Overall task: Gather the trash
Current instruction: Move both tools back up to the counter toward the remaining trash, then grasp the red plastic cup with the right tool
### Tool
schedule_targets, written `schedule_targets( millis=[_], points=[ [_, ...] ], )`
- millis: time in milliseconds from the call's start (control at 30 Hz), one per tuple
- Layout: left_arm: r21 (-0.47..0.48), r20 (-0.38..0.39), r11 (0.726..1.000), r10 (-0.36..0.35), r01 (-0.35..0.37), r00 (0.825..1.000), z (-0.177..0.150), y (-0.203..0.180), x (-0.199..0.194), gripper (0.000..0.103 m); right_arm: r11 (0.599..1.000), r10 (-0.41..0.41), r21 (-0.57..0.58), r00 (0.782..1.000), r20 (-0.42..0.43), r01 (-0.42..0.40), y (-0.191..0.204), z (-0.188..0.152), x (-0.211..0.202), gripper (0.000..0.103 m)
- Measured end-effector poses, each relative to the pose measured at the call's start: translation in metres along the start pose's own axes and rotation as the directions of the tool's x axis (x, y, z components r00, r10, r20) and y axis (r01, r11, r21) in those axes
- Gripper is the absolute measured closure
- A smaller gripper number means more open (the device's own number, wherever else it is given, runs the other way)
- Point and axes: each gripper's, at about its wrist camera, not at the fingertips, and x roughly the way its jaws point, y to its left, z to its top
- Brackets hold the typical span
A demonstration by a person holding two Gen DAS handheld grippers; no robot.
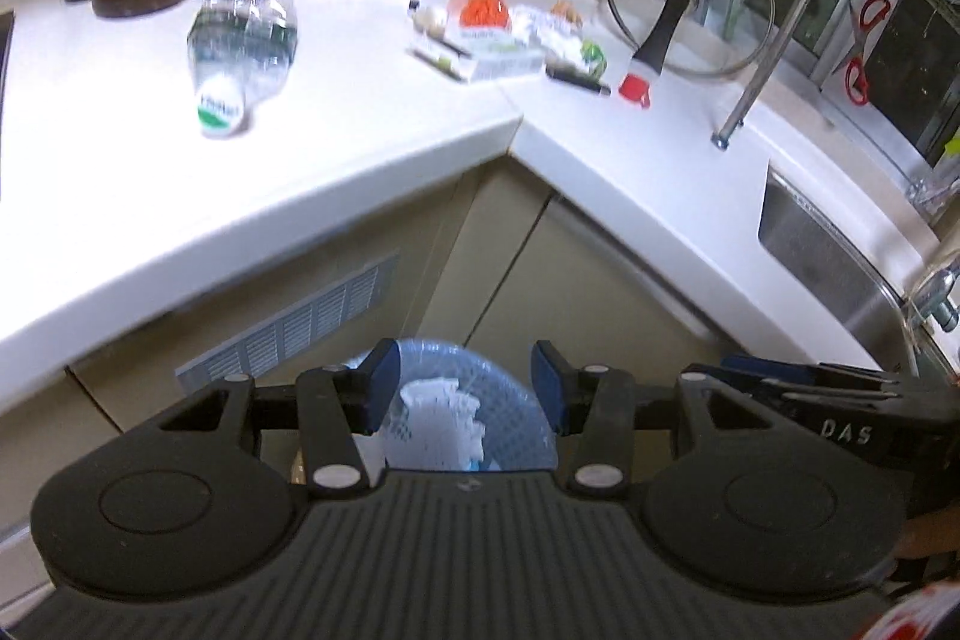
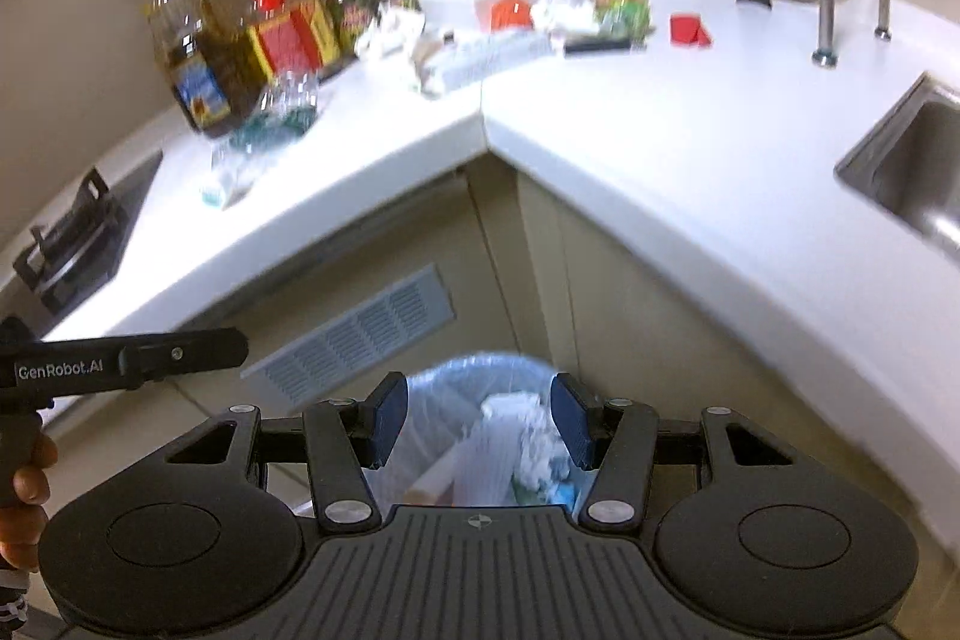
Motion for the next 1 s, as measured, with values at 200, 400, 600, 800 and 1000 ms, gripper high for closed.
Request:
schedule_targets(
  millis=[200, 400, 600, 800, 1000],
  points=[
    [-0.001, 0.037, 1.0, 0.023, -0.023, 0.999, 0.021, -0.004, 0.004, 0.059, 1.0, 0.009, -0.018, 0.999, 0.051, -0.008, -0.015, 0.032, 0.004, 0.05],
    [-0.014, 0.071, 0.997, 0.075, -0.074, 0.995, 0.054, -0.009, 0.025, 0.06, 0.999, 0.017, -0.043, 0.996, 0.089, -0.014, -0.052, 0.08, 0.023, 0.05],
    [-0.035, 0.099, 0.991, 0.13, -0.128, 0.986, 0.095, -0.018, 0.061, 0.06, 0.998, -0.005, -0.064, 0.991, 0.134, 0.014, -0.103, 0.14, 0.048, 0.05],
    [-0.051, 0.119, 0.984, 0.177, -0.172, 0.977, 0.131, -0.024, 0.095, 0.06, 0.994, -0.054, -0.078, 0.982, 0.183, 0.07, -0.154, 0.197, 0.083, 0.05],
    [-0.057, 0.12, 0.975, 0.219, -0.214, 0.968, 0.154, -0.024, 0.122, 0.06, 0.991, -0.076, -0.091, 0.979, 0.189, 0.094, -0.185, 0.234, 0.129, 0.05]
  ],
)
